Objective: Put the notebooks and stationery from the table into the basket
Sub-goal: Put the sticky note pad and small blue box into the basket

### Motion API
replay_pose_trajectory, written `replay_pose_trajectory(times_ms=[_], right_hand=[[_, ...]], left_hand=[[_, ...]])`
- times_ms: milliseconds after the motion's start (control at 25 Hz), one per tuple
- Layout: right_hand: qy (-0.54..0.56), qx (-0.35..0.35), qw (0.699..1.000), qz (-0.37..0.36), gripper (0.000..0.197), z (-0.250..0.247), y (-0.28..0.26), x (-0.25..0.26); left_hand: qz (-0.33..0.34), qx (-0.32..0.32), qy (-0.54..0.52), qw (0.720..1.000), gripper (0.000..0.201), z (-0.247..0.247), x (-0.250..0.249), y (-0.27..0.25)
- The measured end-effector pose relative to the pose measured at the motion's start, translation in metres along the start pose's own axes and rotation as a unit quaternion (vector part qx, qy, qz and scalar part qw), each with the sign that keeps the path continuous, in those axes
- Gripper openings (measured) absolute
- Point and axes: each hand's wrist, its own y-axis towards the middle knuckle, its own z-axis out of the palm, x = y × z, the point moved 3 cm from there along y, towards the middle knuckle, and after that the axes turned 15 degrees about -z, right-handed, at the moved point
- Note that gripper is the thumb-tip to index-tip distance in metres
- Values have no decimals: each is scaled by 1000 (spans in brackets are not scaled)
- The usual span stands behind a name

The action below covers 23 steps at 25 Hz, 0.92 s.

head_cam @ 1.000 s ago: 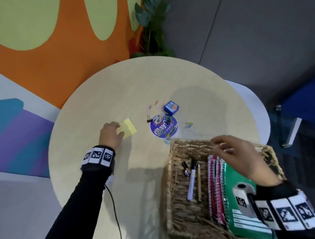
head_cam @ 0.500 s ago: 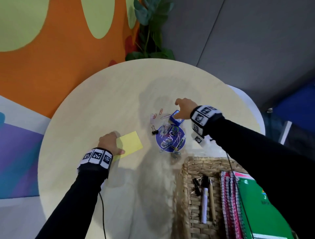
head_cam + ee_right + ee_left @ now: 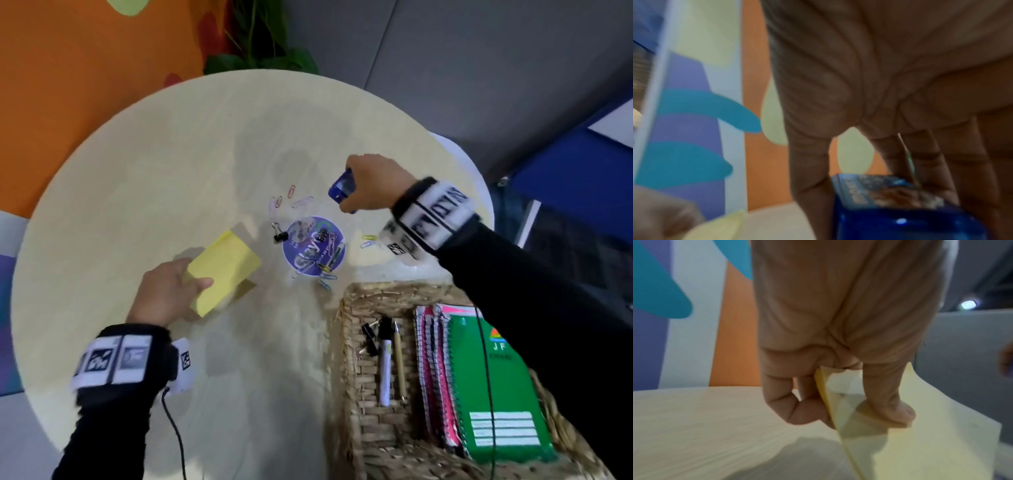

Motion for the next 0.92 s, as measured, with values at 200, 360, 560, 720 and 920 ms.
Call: replay_pose_trajectory(times_ms=[200, 360, 560, 720, 920], right_hand=[[108, 73, 985, -117, 52, 46, -161, 24], [50, 222, 962, -149, 53, 146, -206, 39], [-3, 260, 953, -155, 72, 196, -201, 50], [-9, 240, 959, -150, 81, 193, -206, 50], [81, 115, 979, -151, 84, 152, -247, 29]], left_hand=[[80, -2, -187, 979, 9, -6, -16, -64], [144, 107, -318, 931, 35, 18, -49, -113], [285, 34, -146, 947, 15, 46, -90, -162], [379, -22, -5, 925, 8, 64, -140, -189], [336, -43, 284, 897, 20, 105, -185, -181]])
